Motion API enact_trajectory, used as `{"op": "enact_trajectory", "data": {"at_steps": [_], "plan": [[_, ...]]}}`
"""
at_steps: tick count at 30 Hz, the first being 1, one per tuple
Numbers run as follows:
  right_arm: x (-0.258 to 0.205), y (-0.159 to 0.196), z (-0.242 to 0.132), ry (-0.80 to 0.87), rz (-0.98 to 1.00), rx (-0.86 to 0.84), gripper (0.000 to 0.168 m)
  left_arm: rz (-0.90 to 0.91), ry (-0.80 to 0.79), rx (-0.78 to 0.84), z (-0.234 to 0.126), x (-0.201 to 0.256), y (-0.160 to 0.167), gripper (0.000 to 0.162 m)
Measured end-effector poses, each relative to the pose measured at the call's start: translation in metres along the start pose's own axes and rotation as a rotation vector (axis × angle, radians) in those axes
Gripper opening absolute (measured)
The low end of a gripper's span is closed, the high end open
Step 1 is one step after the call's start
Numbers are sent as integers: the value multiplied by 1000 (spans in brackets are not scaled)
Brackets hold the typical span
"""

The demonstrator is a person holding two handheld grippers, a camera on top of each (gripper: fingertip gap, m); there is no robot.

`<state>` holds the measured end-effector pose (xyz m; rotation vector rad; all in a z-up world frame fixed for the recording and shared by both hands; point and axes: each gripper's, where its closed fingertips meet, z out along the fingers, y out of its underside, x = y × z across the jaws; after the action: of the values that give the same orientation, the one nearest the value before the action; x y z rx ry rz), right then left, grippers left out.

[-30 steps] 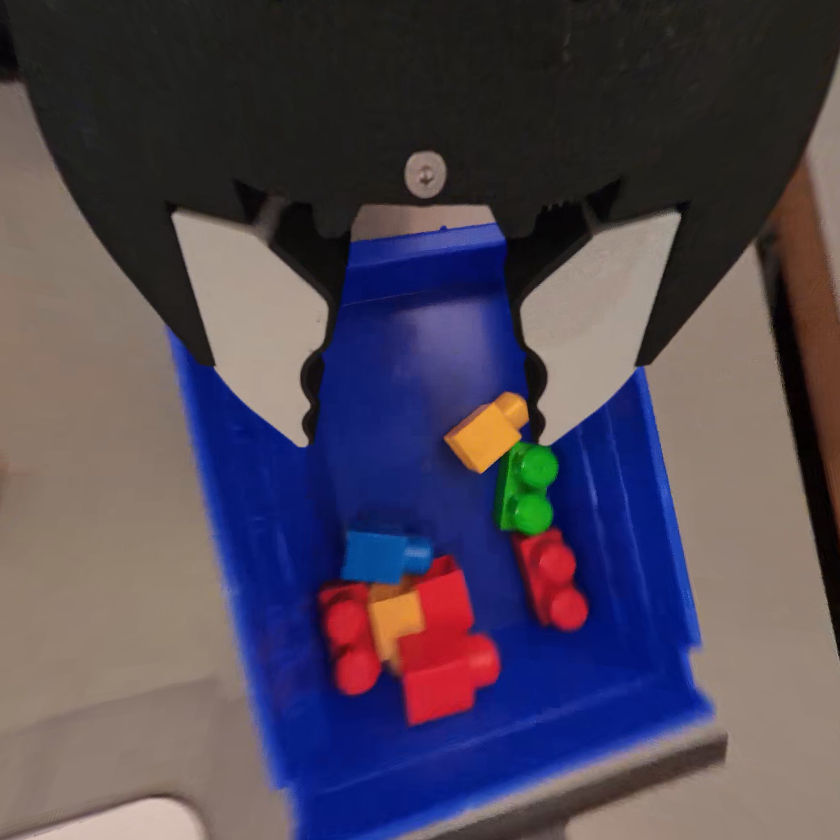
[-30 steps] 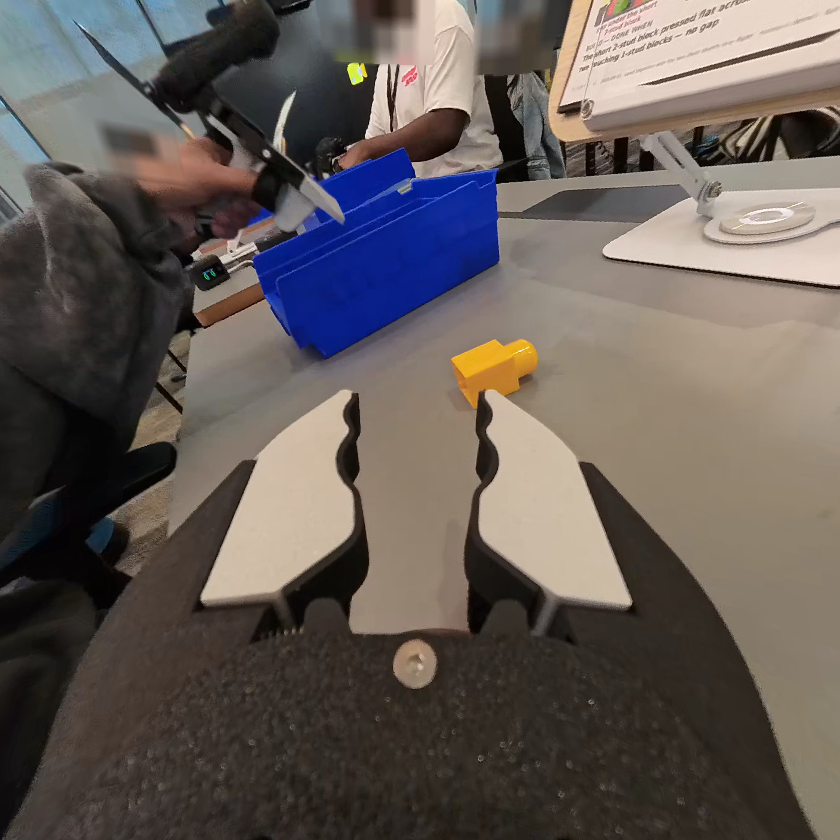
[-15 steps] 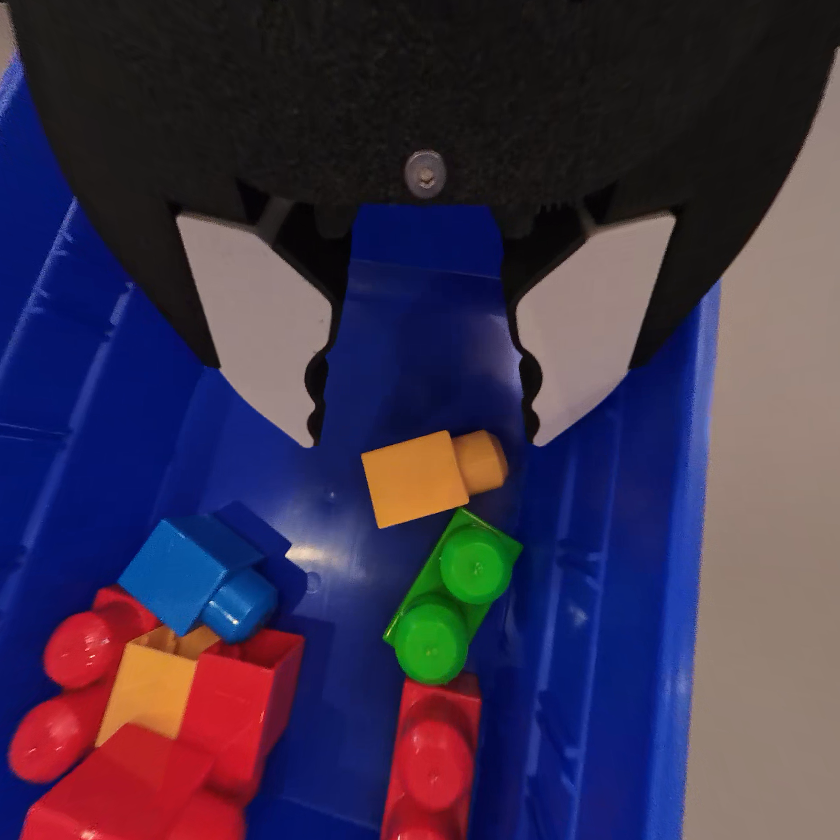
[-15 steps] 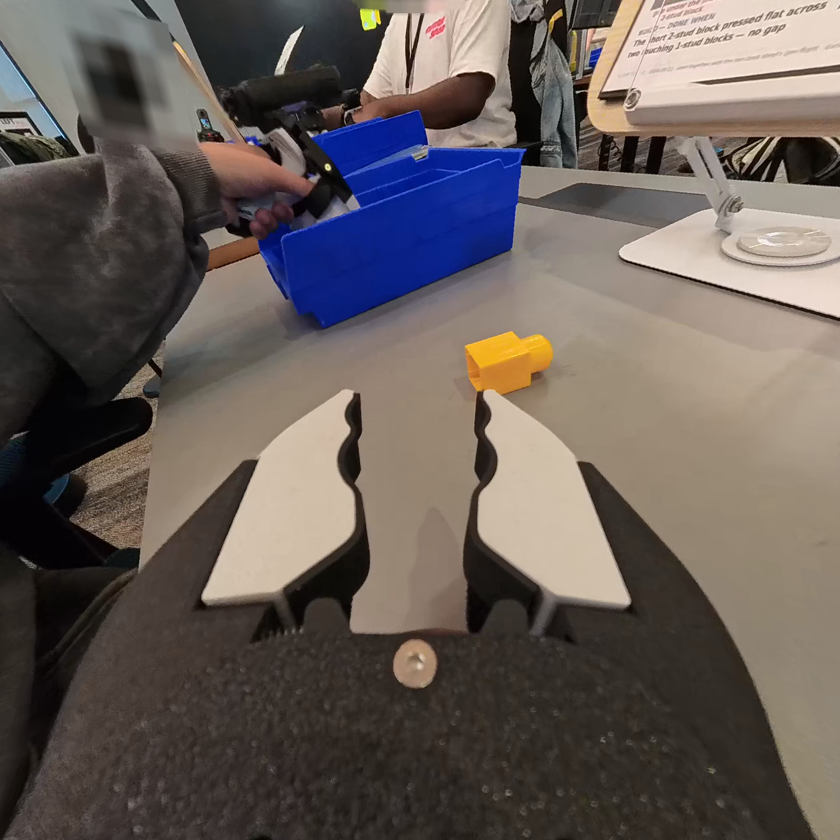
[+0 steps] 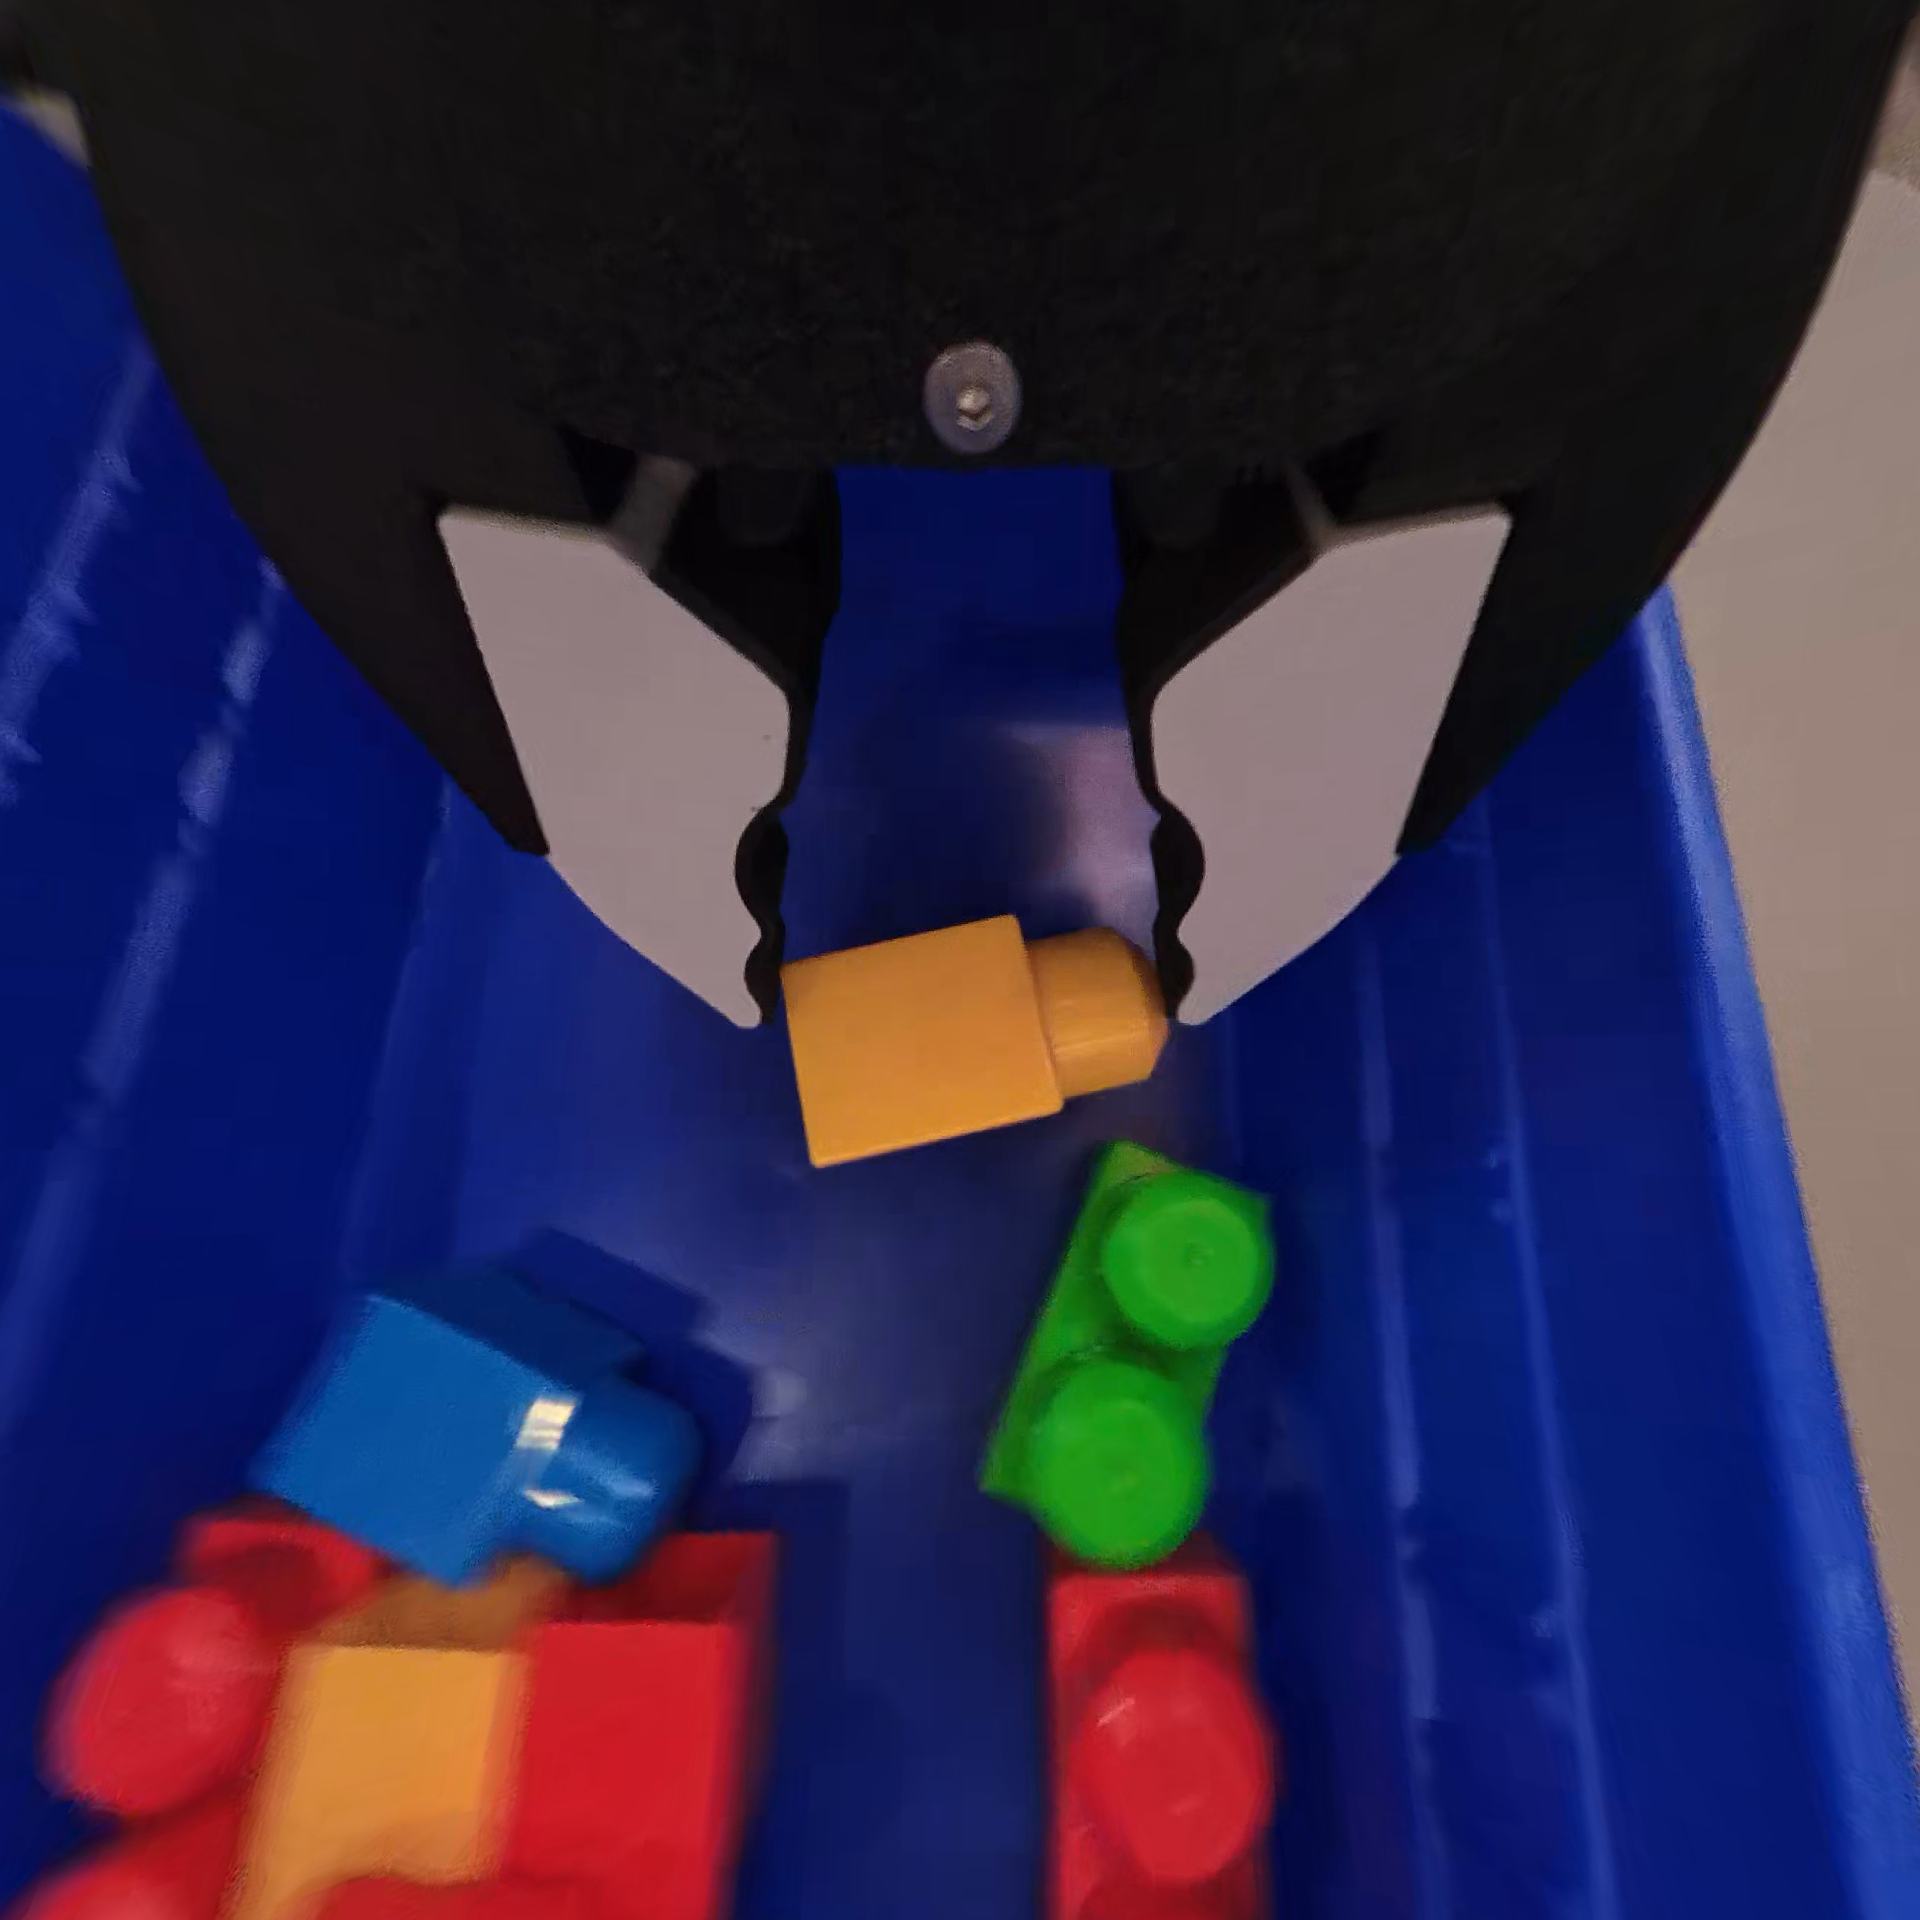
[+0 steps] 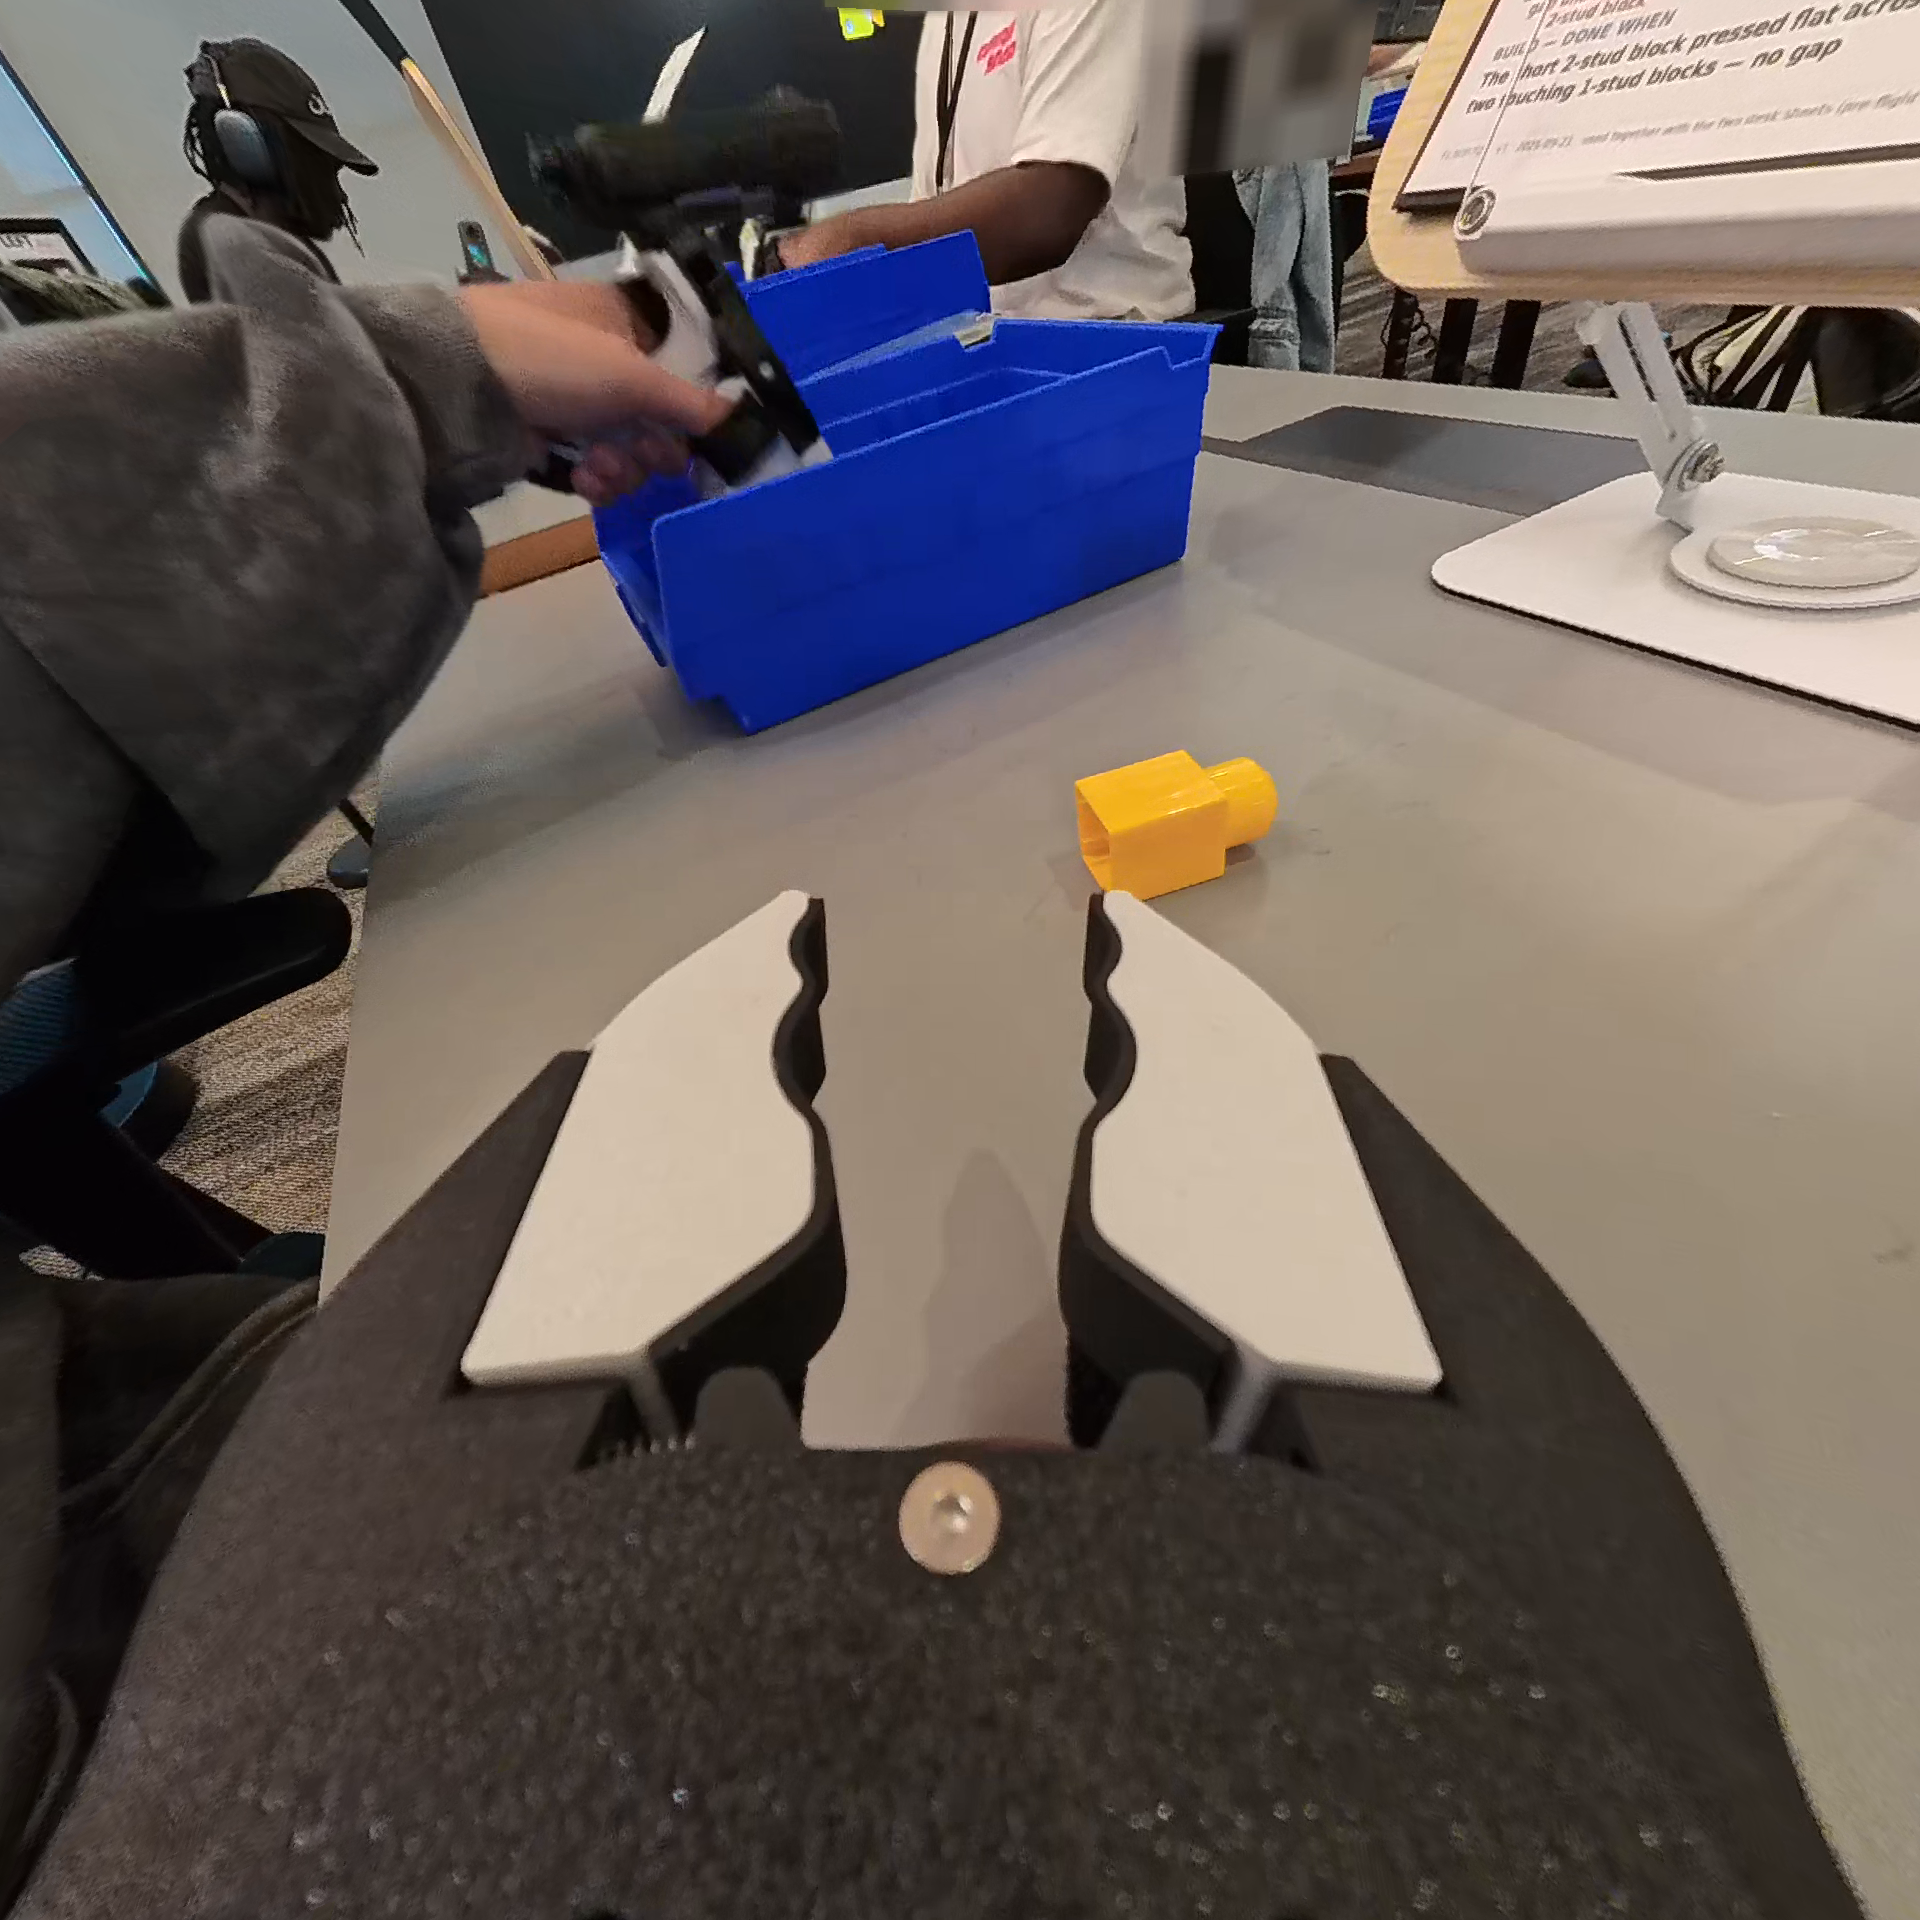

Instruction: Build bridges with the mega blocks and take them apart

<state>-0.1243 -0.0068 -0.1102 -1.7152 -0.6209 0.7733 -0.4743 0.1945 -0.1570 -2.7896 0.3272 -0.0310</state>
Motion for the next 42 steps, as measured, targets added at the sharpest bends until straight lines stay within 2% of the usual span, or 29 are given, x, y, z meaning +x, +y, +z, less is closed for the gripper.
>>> {"op": "enact_trajectory", "data": {"at_steps": [3, 8, 12, 16, 20, 24, 30, 39, 42], "plan": [[0, 0, 0, 1, -3, -1, 47, 282, 56, 69, -38, 35, -5, 68], [1, -1, -1, 3, 8, 9, 47, 956, 321, 228, -100, 152, 10, 68], [3, -1, -1, 0, 24, 9, 47, 1370, 295, 195, -84, 207, 20, 68], [4, -2, -2, 0, 42, 22, 47, 1605, 327, 124, -43, 244, 15, 68], [7, -3, -3, -5, 66, 32, 47, 1731, 390, 35, -7, 266, 11, 68], [8, -4, -4, -5, 75, 38, 47, 1794, 448, -36, 11, 275, 10, 68], [7, -3, -4, -7, 68, 34, 47, 1834, 572, -46, 16, 281, 15, 68], [7, -2, -3, -12, 79, 27, 47, 1879, 603, -35, 23, 291, 13, 69], [7, -2, -3, -16, 85, 26, 47, 1909, 556, -9, 25, 290, 11, 70]]}}
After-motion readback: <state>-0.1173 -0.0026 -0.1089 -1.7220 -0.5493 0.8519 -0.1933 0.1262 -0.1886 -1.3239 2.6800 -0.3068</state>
